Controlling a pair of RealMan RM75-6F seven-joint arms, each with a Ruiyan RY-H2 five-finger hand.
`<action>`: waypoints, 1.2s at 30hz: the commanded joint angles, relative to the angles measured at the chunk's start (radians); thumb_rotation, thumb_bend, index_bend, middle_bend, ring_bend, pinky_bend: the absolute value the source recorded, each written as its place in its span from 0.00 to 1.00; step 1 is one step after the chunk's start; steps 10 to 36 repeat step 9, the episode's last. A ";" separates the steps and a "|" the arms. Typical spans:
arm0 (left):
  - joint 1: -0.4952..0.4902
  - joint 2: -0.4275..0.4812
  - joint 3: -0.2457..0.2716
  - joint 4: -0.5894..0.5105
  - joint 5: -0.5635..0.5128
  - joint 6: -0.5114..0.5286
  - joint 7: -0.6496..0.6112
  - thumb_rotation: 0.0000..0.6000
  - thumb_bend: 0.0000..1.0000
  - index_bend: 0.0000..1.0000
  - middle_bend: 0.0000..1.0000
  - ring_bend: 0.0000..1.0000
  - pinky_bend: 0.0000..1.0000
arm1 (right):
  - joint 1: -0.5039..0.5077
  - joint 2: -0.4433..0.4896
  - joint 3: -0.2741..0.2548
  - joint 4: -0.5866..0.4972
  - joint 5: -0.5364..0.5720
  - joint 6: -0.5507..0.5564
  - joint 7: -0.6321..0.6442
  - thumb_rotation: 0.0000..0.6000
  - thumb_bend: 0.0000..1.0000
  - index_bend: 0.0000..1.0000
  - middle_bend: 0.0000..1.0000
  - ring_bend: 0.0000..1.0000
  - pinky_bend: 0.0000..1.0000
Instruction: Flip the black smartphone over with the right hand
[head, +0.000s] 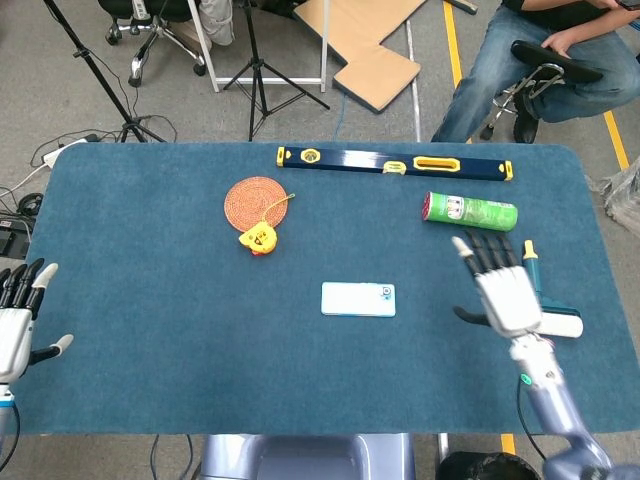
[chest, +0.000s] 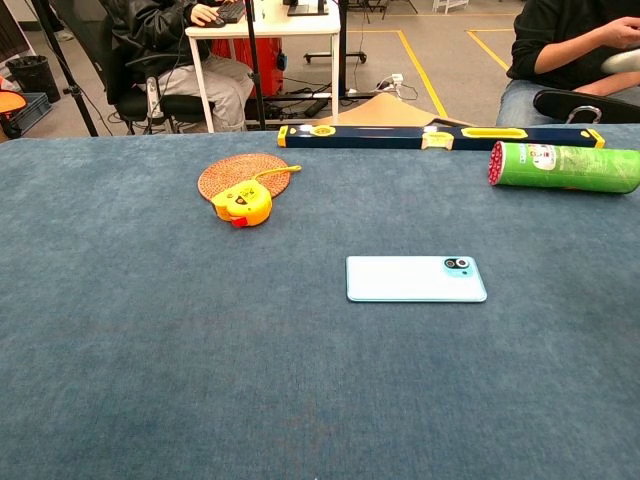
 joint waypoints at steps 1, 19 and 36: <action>0.004 0.009 -0.001 -0.005 0.007 0.009 -0.011 1.00 0.00 0.00 0.00 0.00 0.00 | -0.096 0.064 -0.041 -0.064 0.007 0.078 -0.054 1.00 0.00 0.00 0.00 0.00 0.00; 0.007 0.028 0.003 -0.003 0.016 0.005 -0.050 1.00 0.00 0.00 0.00 0.00 0.00 | -0.177 0.058 -0.055 -0.044 0.000 0.120 -0.034 1.00 0.00 0.00 0.00 0.00 0.00; 0.007 0.028 0.003 -0.003 0.016 0.005 -0.050 1.00 0.00 0.00 0.00 0.00 0.00 | -0.177 0.058 -0.055 -0.044 0.000 0.120 -0.034 1.00 0.00 0.00 0.00 0.00 0.00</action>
